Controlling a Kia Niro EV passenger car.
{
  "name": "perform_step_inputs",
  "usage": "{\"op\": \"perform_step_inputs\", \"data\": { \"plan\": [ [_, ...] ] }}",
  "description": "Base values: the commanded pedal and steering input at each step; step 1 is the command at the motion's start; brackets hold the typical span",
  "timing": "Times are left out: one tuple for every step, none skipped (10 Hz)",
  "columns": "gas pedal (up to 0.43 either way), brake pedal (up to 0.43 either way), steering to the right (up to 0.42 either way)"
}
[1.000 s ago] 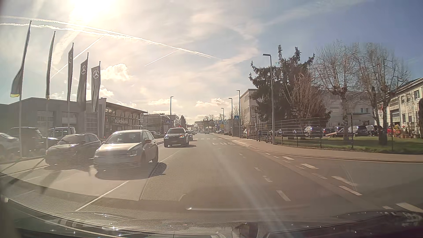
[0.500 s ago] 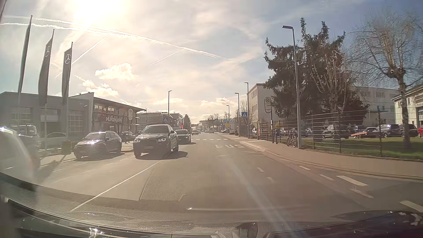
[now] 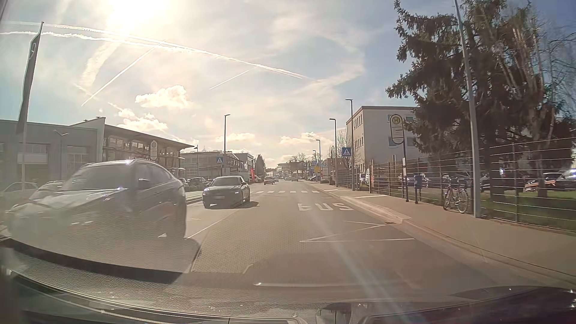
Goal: Follow the waypoints while adhering to traffic rules and regulations
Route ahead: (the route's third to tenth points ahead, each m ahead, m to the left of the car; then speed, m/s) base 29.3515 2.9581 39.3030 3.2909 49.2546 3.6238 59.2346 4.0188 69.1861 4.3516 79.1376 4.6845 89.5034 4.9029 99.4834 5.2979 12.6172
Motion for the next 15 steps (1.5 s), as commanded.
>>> {"op": "perform_step_inputs", "data": {
  "plan": [
    [0.087, 0.000, -0.018],
    [0.087, 0.000, -0.018],
    [0.087, 0.000, -0.017],
    [0.087, 0.000, -0.018],
    [0.087, 0.000, -0.016],
    [0.087, 0.000, -0.014],
    [0.087, 0.000, -0.011],
    [0.087, 0.000, -0.008],
    [0.087, 0.000, -0.006],
    [0.087, 0.000, -0.005],
    [0.087, 0.000, -0.005],
    [0.087, 0.000, -0.005],
    [0.087, 0.000, -0.005],
    [0.087, 0.000, -0.005],
    [0.087, 0.000, -0.004]
  ]
}}
